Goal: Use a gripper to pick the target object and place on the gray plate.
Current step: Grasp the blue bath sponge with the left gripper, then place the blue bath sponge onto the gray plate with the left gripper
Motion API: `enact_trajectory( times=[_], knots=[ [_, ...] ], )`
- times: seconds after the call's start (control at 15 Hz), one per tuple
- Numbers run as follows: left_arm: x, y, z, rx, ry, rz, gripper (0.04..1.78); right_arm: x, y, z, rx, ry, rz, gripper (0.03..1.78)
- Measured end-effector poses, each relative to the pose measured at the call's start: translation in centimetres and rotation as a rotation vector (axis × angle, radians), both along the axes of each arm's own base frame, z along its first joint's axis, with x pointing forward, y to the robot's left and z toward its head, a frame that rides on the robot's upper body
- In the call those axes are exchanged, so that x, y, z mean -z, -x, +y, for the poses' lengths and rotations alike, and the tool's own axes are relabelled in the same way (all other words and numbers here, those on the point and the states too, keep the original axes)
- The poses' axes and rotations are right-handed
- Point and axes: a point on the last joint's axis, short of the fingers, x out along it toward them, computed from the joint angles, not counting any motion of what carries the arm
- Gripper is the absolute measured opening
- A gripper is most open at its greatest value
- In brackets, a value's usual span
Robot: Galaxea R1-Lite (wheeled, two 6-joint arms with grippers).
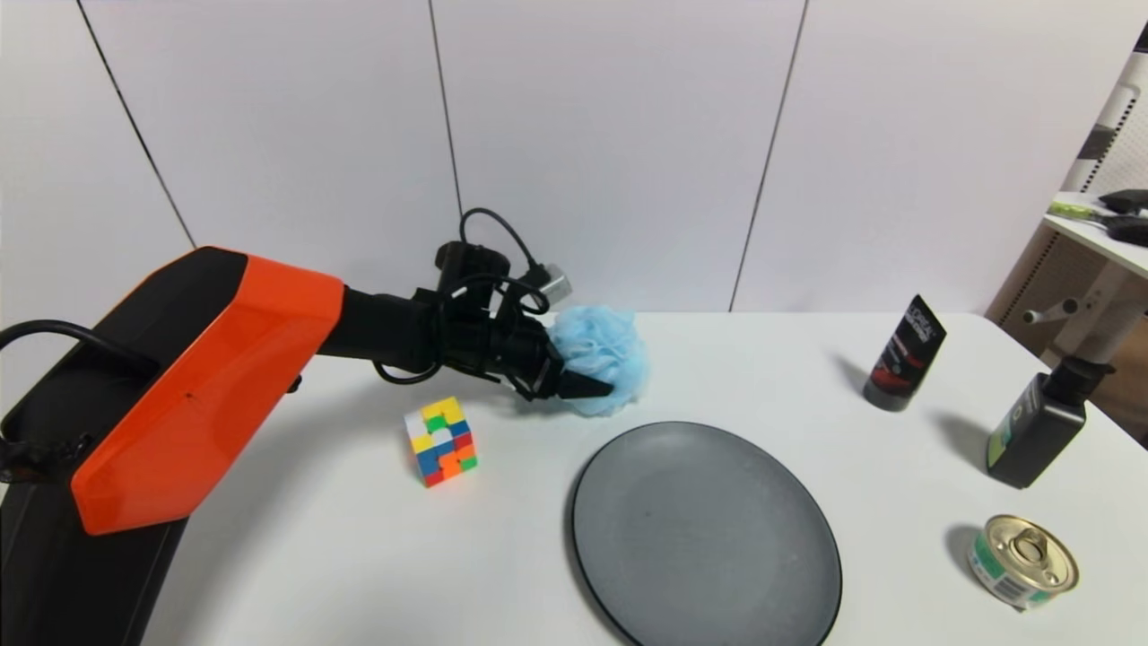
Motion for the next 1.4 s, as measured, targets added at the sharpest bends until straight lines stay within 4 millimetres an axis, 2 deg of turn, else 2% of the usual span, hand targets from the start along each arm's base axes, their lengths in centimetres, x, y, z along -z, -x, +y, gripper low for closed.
enact_trajectory(
  times=[0.33,0.67,0.73,0.87,1.07,1.2,1.4],
  knots=[
    [0.9,-0.3,-0.1,0.000,-0.006,0.003,1.69,0.0,0.0,0.0,0.000,0.000,0.000,1.71],
    [0.8,-0.5,-0.2,-0.002,0.004,-0.017,1.69,0.0,0.0,0.0,0.000,0.000,0.000,1.71],
    [0.7,-0.4,-0.2,-0.002,0.006,-0.019,1.62,0.0,0.0,0.0,0.000,0.000,0.000,1.71],
    [0.5,-0.4,-0.1,-0.002,0.005,-0.026,1.29,0.0,0.0,0.0,0.000,0.000,0.000,1.71],
    [0.3,-0.4,0.1,-0.004,0.006,-0.031,0.95,0.0,0.0,0.0,0.000,0.000,0.000,1.71],
    [0.0,-0.2,0.1,-0.004,0.007,-0.034,0.81,0.0,0.0,0.0,0.000,0.000,0.000,1.71],
    [-2.0,0.8,0.6,-0.017,0.006,-0.050,0.64,0.0,0.0,0.0,0.000,0.000,0.000,1.71]
  ],
)
